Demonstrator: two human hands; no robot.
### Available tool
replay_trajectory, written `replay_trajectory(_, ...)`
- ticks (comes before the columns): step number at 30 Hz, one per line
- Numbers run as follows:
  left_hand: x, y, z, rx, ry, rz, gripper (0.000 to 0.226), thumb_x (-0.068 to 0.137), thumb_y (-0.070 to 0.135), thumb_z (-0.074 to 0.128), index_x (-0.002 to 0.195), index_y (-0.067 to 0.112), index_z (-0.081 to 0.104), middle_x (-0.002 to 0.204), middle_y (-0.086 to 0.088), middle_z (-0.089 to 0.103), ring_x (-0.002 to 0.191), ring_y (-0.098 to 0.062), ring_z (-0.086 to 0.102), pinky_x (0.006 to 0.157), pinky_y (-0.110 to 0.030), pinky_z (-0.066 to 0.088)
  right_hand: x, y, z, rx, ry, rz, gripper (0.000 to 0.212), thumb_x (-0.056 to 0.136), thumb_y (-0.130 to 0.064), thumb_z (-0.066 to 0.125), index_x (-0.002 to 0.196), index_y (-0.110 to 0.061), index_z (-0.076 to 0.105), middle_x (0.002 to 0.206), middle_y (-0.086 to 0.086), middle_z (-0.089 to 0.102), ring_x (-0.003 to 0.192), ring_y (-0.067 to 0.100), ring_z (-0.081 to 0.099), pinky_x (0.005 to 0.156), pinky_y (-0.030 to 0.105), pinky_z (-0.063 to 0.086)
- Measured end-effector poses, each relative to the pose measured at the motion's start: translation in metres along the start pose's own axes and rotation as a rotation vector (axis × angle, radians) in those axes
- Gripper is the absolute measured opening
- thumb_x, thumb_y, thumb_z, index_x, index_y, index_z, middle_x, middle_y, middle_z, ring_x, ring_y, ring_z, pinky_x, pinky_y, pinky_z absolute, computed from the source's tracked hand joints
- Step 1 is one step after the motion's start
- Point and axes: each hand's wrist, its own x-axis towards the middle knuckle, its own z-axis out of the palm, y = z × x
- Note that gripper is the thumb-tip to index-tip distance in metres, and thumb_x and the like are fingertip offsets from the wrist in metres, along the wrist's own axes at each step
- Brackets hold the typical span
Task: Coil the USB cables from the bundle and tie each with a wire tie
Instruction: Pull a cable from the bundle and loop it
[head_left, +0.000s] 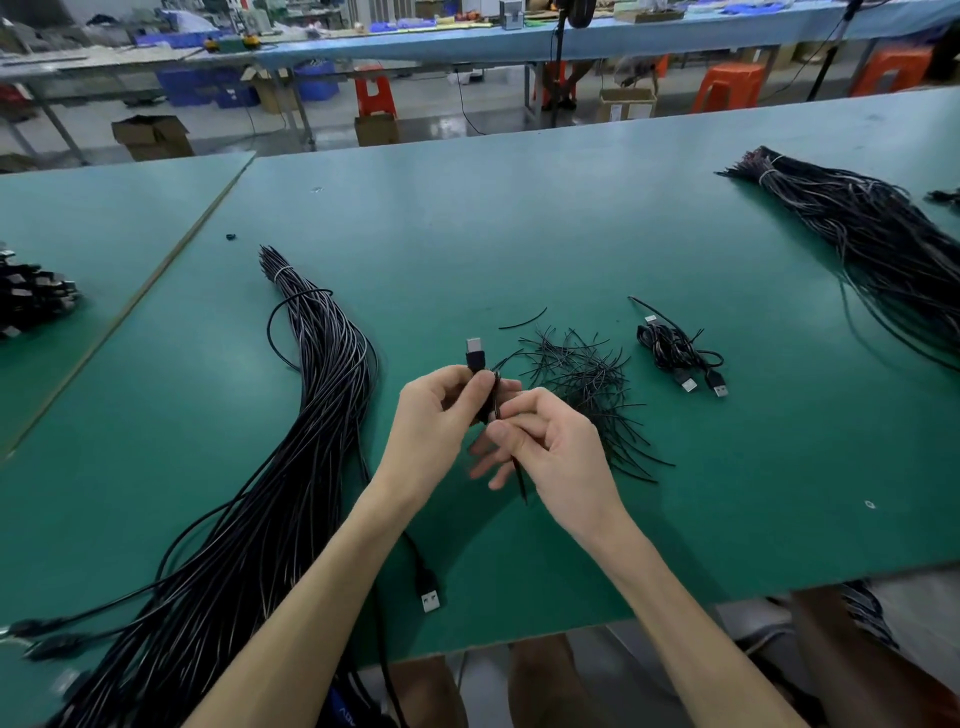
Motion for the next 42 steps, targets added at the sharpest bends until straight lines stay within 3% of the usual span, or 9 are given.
replay_trajectory(2,-0.002,0.003,0.003,-0.233,-0.012,-0.097,0.027,0.103,0.023,0.060,0.102,0.001,0.075,0.108,-0.014,0.077,0.100,-0.031,0.075,0.086,-0.036,0.061,0.000,0.002,0.000,-0.019,-0.017,-0.007,0.009,0.102,-0.005,0.060,0.096,-0.003,0.054,0.079,0.015,0.074,0.061,0.037,0.073,0.051,0.036,0.056)
replay_trajectory(6,0.000,0.010,0.004,-0.594,-0.010,-0.219,0.031,0.100,0.024,0.059,0.106,-0.003,0.070,0.113,-0.021,0.075,0.094,-0.025,0.074,0.078,-0.031,0.061,0.000,0.002,0.001,-0.033,-0.032,-0.008,0.004,0.105,-0.010,0.057,0.102,-0.008,0.058,0.074,0.016,0.071,0.055,0.036,0.070,0.049,0.036,0.054)
replay_trajectory(13,0.004,0.014,-0.001,-0.731,-0.031,-0.279,0.026,0.105,0.019,0.052,0.106,-0.003,0.067,0.092,-0.007,0.071,0.080,-0.017,0.066,0.076,-0.026,0.057,-0.001,0.003,-0.003,-0.104,0.074,0.042,0.013,0.100,-0.017,0.067,0.091,-0.008,0.066,0.069,0.010,0.071,0.047,0.021,0.060,0.043,0.026,0.043)
replay_trajectory(17,0.008,0.016,-0.011,-0.837,-0.053,-0.329,0.023,0.107,0.018,0.048,0.099,0.003,0.064,0.089,-0.001,0.067,0.071,-0.011,0.061,0.069,-0.021,0.055,-0.001,0.003,-0.004,-0.152,0.114,0.026,0.008,0.099,-0.019,0.069,0.092,-0.016,0.069,0.073,0.006,0.071,0.053,0.015,0.058,0.052,0.022,0.045)
replay_trajectory(21,0.012,0.012,-0.022,-0.906,-0.005,-0.352,0.020,0.107,0.009,0.045,0.095,0.009,0.061,0.087,0.002,0.064,0.063,-0.007,0.055,0.061,-0.018,0.050,-0.001,0.003,-0.004,-0.150,0.139,-0.008,0.012,0.101,-0.008,0.063,0.101,-0.017,0.071,0.081,0.004,0.072,0.064,0.015,0.064,0.059,0.024,0.049)
replay_trajectory(24,0.015,0.007,-0.032,-0.928,0.042,-0.343,0.006,0.099,0.014,0.050,0.095,0.014,0.054,0.080,0.006,0.061,0.058,-0.005,0.047,0.060,-0.015,0.045,-0.001,0.003,-0.004,-0.163,0.145,0.006,0.014,0.100,-0.006,0.062,0.102,-0.015,0.073,0.082,0.004,0.074,0.067,0.016,0.069,0.059,0.026,0.051)
replay_trajectory(31,0.016,0.003,-0.035,-0.902,0.116,-0.292,0.027,0.111,0.021,0.036,0.088,0.016,0.048,0.067,0.008,0.047,0.056,-0.005,0.038,0.071,-0.023,0.037,-0.001,0.002,-0.003,-0.216,0.126,0.021,0.009,0.101,-0.015,0.065,0.098,-0.016,0.073,0.081,0.001,0.075,0.065,0.016,0.071,0.056,0.024,0.051)
replay_trajectory(37,0.014,0.007,-0.024,-0.918,0.147,-0.262,0.030,0.111,0.020,0.035,0.086,0.012,0.049,0.066,0.005,0.046,0.056,-0.007,0.039,0.061,-0.017,0.043,-0.003,0.003,0.003,-0.254,-0.015,0.058,0.015,0.091,-0.031,0.078,0.101,-0.022,0.073,0.089,-0.005,0.076,0.072,0.014,0.074,0.064,0.019,0.054)
replay_trajectory(42,0.013,0.008,-0.017,-0.869,0.118,-0.267,0.029,0.112,0.019,0.035,0.088,0.011,0.050,0.067,0.004,0.047,0.056,-0.007,0.040,0.059,-0.018,0.044,-0.002,0.003,0.002,-0.264,-0.116,0.113,0.019,0.088,-0.026,0.081,0.104,-0.018,0.073,0.083,-0.001,0.076,0.058,0.016,0.069,0.067,0.025,0.057)
